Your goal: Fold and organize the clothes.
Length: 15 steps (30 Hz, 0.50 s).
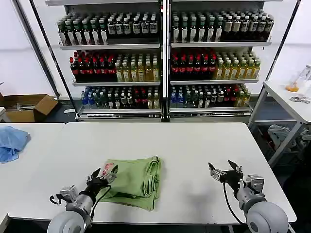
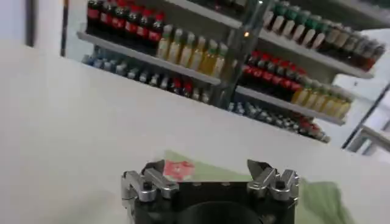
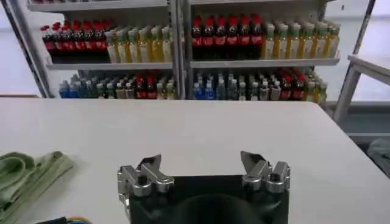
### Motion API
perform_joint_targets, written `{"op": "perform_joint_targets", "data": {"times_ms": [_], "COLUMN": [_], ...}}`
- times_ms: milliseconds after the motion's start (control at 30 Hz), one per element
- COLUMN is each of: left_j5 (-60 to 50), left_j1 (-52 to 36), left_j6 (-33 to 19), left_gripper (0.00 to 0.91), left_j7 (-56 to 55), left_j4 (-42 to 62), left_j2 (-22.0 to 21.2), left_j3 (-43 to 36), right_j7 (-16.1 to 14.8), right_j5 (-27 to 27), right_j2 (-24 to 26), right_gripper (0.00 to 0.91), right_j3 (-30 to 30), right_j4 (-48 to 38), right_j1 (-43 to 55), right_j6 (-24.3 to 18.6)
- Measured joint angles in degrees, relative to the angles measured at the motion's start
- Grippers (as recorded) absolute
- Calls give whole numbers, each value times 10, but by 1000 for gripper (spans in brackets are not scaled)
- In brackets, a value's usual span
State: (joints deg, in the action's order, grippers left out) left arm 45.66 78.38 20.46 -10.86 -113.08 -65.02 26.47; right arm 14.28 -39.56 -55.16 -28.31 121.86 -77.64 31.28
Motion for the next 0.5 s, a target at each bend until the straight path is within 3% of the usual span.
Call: {"op": "perform_joint_targets", "data": {"times_ms": [333,367,400,433,467,500], "left_j5": [29,34,40,46,53,60], "left_j1": [-15,-16,-16,-16,-16,-16], "left_j6": [31,36,41,45,51,55], "left_gripper": [887,796,574,423,161,91], "left_j7": [10,12,14,16,19,21], "left_j4": [49,52,53,54,54,55], "left_j2": [-4,-5,-5,-6,-7,-7], "left_j3": [7,8,10,12,14,15], "right_j7": [2,2,3,3,3,3], "right_j5": [0,0,0,0,0,0], "right_j2": [0,0,1,1,1,1], "right_gripper": [907,907,907,907,907,907], "right_j3": [-5,-6,-7,-7,-7,-8], "right_j4": [7,8,8,8,8,8], "right_j1": [-5,-6,-7,-8,-9,-9], "right_j6": [2,3,3,3,3,3]}}
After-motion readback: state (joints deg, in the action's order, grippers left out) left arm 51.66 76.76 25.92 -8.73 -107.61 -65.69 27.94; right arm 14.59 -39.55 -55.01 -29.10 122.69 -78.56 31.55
